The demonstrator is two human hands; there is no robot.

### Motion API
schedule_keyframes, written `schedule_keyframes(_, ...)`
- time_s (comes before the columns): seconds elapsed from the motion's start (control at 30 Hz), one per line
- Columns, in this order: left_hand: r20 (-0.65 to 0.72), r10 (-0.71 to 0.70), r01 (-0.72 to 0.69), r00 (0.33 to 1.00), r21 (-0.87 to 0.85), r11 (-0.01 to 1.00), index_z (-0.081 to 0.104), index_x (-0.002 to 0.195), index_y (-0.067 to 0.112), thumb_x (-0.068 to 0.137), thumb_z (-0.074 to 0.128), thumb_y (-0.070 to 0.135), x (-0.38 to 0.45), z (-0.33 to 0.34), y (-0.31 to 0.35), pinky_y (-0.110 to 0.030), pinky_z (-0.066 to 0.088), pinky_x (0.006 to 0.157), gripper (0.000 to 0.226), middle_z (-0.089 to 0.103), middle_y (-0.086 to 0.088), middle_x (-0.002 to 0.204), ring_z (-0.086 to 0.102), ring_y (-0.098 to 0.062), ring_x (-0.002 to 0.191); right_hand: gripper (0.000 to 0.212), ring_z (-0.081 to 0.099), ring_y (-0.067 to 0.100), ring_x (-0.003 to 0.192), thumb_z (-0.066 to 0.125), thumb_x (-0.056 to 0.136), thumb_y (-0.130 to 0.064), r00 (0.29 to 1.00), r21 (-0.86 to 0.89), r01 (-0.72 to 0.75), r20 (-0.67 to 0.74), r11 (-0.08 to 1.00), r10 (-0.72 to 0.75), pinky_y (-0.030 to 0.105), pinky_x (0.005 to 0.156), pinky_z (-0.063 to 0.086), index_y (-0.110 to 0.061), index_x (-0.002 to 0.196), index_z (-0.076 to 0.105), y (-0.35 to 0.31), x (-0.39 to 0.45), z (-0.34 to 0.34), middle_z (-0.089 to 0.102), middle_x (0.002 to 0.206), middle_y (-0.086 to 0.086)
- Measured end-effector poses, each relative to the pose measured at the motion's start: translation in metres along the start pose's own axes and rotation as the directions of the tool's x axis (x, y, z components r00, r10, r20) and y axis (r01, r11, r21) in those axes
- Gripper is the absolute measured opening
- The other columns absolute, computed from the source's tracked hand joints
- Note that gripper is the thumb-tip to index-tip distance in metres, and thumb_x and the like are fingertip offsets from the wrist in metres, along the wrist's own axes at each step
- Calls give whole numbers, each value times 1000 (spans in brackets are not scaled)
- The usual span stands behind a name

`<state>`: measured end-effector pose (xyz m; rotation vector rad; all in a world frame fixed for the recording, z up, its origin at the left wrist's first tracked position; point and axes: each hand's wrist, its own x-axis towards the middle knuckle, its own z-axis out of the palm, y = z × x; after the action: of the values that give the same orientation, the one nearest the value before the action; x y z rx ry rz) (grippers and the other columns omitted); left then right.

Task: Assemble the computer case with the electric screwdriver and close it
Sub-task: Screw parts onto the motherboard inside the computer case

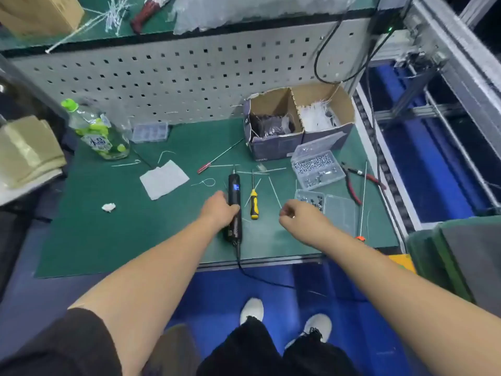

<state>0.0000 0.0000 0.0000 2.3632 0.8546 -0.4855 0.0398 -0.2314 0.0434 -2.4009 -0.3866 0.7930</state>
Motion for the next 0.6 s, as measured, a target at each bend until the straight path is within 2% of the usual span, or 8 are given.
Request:
schedule_keyframes(0.17, 14, -97, 96, 995, 75, 993, 51, 122, 11, 87, 73, 51, 18, 10, 12, -38, 50, 85, 58, 64, -11, 118, 62, -34, 109, 5, 58, 22, 89, 59, 94, -23, 999, -13, -26, -34, 1000, 26, 28, 73, 39, -26, 94, 64, 6, 14, -7, 67, 95, -3)
schedule_keyframes(0.23, 1, -104, 103, 995, 96, 990, 50, 123, 10, 86, 74, 49, 21, 20, 14, -37, 49, 82, 59, 63, -11, 118, 63, -34, 108, 6, 59, 23, 90, 59, 94, -20, 998, -6, -49, -36, 999, 48, 29, 74, 41, -24, 92, 63, 12, 10, -7, 67, 95, -2)
schedule_keyframes(0.37, -94, -72, 77, 993, 40, 996, 53, 106, 10, 87, 69, 38, 12, 20, 18, -34, 45, 69, 38, 66, -11, 105, 62, -35, 90, 7, 63, 28, 96, 58, 95, -21, 993, -12, -116, -39, 993, 116, 35, 82, 51, -21, 95, 65, 23, -5, -15, 71, 101, 2)
schedule_keyframes(0.43, -151, 4, -21, 988, -107, 994, 56, 95, 15, 85, 67, 36, -5, 14, 19, -31, 44, 61, 26, 68, -1, 88, 65, -27, 82, 10, 64, 29, 96, 57, 96, -22, 986, -6, -158, -60, 987, 158, 34, 77, 48, -19, 100, 66, 28, -16, -26, 71, 102, 3)
schedule_keyframes(0.5, -142, 132, -168, 981, -285, 944, 57, 89, 23, 83, 68, 31, -27, 8, 27, -25, 44, 57, 15, 70, 8, 75, 68, -10, 74, 11, 63, 30, 95, 56, 97, -21, 978, -9, -187, -97, 982, 185, 34, 75, 46, -19, 103, 64, 33, -30, -41, 70, 102, 4)
schedule_keyframes(0.6, -44, 382, -373, 923, -338, 864, 58, 93, 32, 81, 71, 33, -62, 8, 71, -22, 45, 63, 17, 69, 13, 83, 65, -1, 77, 21, 63, 28, 94, 55, 97, -20, 957, 25, -216, -191, 976, 217, 37, 80, 52, -23, 118, 60, 41, -62, -69, 70, 102, 1)
